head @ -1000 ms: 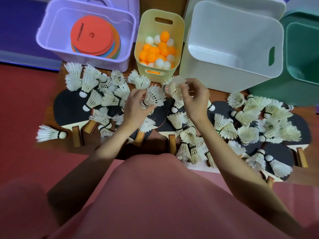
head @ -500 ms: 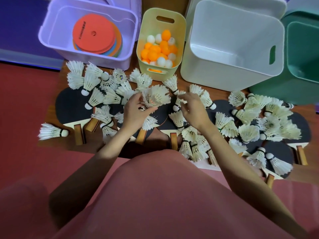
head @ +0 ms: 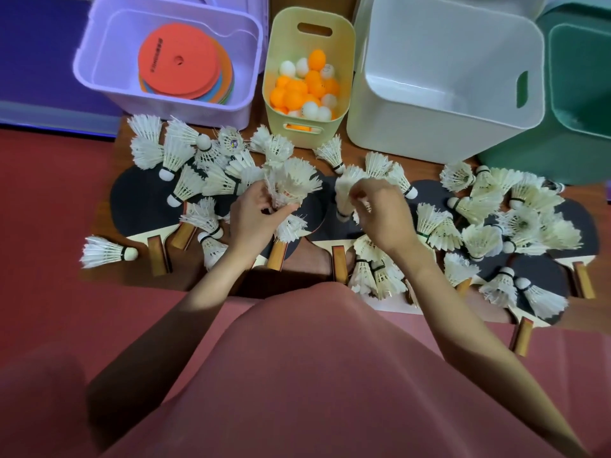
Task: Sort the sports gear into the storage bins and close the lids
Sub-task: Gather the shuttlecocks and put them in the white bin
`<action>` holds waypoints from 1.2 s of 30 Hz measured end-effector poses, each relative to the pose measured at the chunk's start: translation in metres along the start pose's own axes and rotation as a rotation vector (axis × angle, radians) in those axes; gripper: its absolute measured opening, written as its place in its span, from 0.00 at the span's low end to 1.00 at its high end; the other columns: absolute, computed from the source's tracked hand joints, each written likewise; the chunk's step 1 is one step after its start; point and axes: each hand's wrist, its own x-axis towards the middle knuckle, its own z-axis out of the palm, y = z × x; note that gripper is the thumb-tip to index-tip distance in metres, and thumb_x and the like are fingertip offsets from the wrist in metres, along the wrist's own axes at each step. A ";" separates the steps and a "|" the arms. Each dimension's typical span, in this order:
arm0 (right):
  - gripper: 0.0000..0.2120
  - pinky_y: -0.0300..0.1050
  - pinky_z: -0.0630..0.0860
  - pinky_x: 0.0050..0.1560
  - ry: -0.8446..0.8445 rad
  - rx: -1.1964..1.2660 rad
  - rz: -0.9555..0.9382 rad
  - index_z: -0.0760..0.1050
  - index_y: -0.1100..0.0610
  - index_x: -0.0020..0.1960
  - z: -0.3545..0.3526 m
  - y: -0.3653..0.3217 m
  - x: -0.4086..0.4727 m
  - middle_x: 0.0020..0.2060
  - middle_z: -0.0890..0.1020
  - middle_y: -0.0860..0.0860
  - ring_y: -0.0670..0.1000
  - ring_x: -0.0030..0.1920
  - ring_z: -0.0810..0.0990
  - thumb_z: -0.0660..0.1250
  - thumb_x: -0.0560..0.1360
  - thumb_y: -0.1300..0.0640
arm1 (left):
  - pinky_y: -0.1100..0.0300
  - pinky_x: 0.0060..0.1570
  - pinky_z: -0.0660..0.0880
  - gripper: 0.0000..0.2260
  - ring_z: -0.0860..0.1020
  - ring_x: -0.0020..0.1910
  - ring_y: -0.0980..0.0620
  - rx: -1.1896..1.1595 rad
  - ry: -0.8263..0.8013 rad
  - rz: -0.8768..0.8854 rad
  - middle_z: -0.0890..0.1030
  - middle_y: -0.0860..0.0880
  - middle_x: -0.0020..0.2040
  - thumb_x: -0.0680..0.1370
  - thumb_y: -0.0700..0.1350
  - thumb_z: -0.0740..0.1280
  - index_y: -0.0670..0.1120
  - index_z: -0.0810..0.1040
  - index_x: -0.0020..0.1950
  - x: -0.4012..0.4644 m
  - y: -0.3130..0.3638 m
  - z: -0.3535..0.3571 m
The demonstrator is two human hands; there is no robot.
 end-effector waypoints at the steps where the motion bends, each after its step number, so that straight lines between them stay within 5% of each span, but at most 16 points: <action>1: 0.04 0.50 0.74 0.46 0.122 0.090 0.010 0.76 0.61 0.45 -0.007 -0.006 -0.003 0.41 0.81 0.54 0.55 0.43 0.78 0.64 0.73 0.66 | 0.51 0.53 0.80 0.21 0.82 0.50 0.56 0.017 -0.001 0.007 0.83 0.54 0.50 0.65 0.57 0.75 0.51 0.78 0.54 -0.001 0.000 -0.001; 6: 0.03 0.39 0.72 0.46 0.472 0.399 0.031 0.76 0.63 0.46 -0.024 -0.038 -0.013 0.42 0.80 0.51 0.50 0.43 0.76 0.65 0.76 0.64 | 0.54 0.52 0.79 0.17 0.81 0.49 0.56 0.091 -0.003 0.059 0.82 0.55 0.49 0.68 0.48 0.77 0.48 0.78 0.54 -0.002 -0.002 -0.008; 11: 0.02 0.41 0.74 0.44 0.347 0.580 0.001 0.76 0.62 0.45 -0.004 -0.060 -0.015 0.41 0.80 0.51 0.50 0.41 0.78 0.66 0.76 0.64 | 0.62 0.49 0.78 0.18 0.81 0.47 0.56 0.117 -0.075 0.068 0.83 0.51 0.49 0.68 0.45 0.78 0.43 0.78 0.54 -0.005 -0.003 -0.018; 16: 0.01 0.35 0.72 0.45 0.175 0.647 -0.059 0.78 0.62 0.46 0.016 -0.079 -0.013 0.41 0.80 0.47 0.40 0.41 0.76 0.68 0.75 0.63 | 0.68 0.49 0.76 0.23 0.80 0.47 0.67 0.018 -0.179 0.008 0.81 0.49 0.52 0.67 0.37 0.78 0.42 0.74 0.60 -0.011 -0.004 -0.032; 20: 0.11 0.41 0.72 0.51 0.256 0.529 -0.131 0.78 0.61 0.55 0.024 -0.090 -0.008 0.48 0.79 0.50 0.48 0.48 0.76 0.71 0.74 0.58 | 0.71 0.45 0.75 0.23 0.80 0.46 0.67 -0.080 -0.116 -0.034 0.80 0.50 0.51 0.69 0.30 0.74 0.43 0.72 0.60 -0.018 -0.009 -0.042; 23: 0.08 0.44 0.74 0.46 0.320 0.488 -0.127 0.77 0.62 0.54 0.032 -0.084 -0.008 0.47 0.79 0.53 0.52 0.45 0.77 0.65 0.78 0.59 | 0.70 0.46 0.76 0.23 0.81 0.46 0.66 -0.119 -0.055 -0.069 0.80 0.49 0.51 0.69 0.29 0.74 0.41 0.72 0.60 -0.020 -0.017 -0.052; 29: 0.15 0.56 0.75 0.49 -0.184 0.103 -0.138 0.77 0.58 0.60 0.069 -0.048 -0.008 0.50 0.77 0.56 0.57 0.53 0.74 0.68 0.73 0.61 | 0.70 0.47 0.76 0.28 0.80 0.48 0.65 -0.101 -0.013 -0.096 0.80 0.48 0.55 0.68 0.32 0.76 0.40 0.71 0.65 -0.022 -0.028 -0.066; 36: 0.06 0.51 0.75 0.31 -0.078 0.005 -0.208 0.82 0.59 0.49 0.089 -0.057 -0.003 0.42 0.75 0.57 0.60 0.46 0.74 0.71 0.72 0.61 | 0.72 0.45 0.75 0.25 0.79 0.44 0.69 -0.064 -0.032 -0.069 0.79 0.53 0.51 0.69 0.32 0.75 0.42 0.72 0.63 -0.021 -0.028 -0.062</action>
